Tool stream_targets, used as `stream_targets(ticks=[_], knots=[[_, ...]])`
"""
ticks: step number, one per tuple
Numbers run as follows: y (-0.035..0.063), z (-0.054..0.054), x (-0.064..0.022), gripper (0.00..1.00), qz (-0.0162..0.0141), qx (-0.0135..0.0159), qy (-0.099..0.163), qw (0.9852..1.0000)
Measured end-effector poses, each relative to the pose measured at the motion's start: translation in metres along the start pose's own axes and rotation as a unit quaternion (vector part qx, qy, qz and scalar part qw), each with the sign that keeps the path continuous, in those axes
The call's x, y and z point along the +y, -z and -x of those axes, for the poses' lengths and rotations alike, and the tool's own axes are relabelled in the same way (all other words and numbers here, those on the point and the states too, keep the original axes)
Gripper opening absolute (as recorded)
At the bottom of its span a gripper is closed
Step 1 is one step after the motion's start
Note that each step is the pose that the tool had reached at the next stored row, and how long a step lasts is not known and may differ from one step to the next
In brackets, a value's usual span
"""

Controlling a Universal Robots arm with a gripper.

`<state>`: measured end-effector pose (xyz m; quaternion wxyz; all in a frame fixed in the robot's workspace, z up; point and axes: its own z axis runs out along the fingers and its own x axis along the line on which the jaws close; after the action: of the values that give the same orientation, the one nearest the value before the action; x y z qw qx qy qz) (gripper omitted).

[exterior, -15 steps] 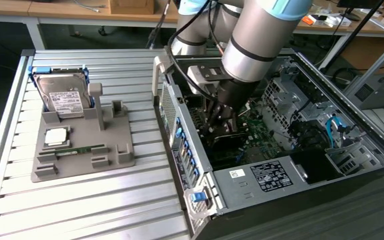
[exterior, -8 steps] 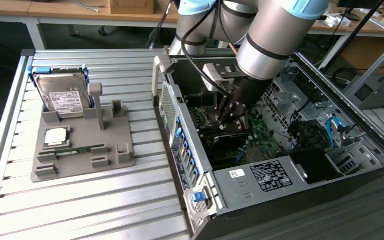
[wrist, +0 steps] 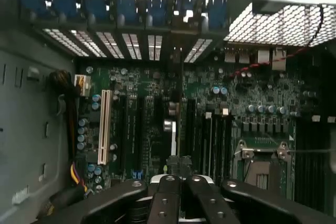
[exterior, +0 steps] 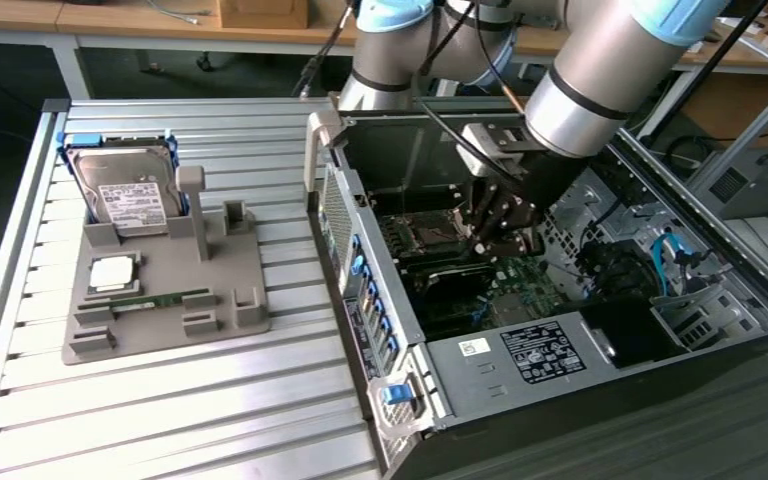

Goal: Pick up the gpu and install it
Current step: 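Press down on the gpu until it lock into place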

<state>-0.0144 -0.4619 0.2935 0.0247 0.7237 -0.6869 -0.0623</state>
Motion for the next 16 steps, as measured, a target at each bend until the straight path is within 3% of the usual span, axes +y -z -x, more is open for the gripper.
stream_targets(ticks=[3, 6, 16], knots=[[0.0018, -0.001, -0.0140, 0.10, 0.0039, -0.0009, 0.000, 1.0000], [0.0034, -0.001, -0.0275, 0.10, 0.0083, -0.0037, 0.000, 1.0000], [0.0038, -0.001, -0.0304, 0.10, 0.0089, -0.0045, 0.001, 0.9999]])
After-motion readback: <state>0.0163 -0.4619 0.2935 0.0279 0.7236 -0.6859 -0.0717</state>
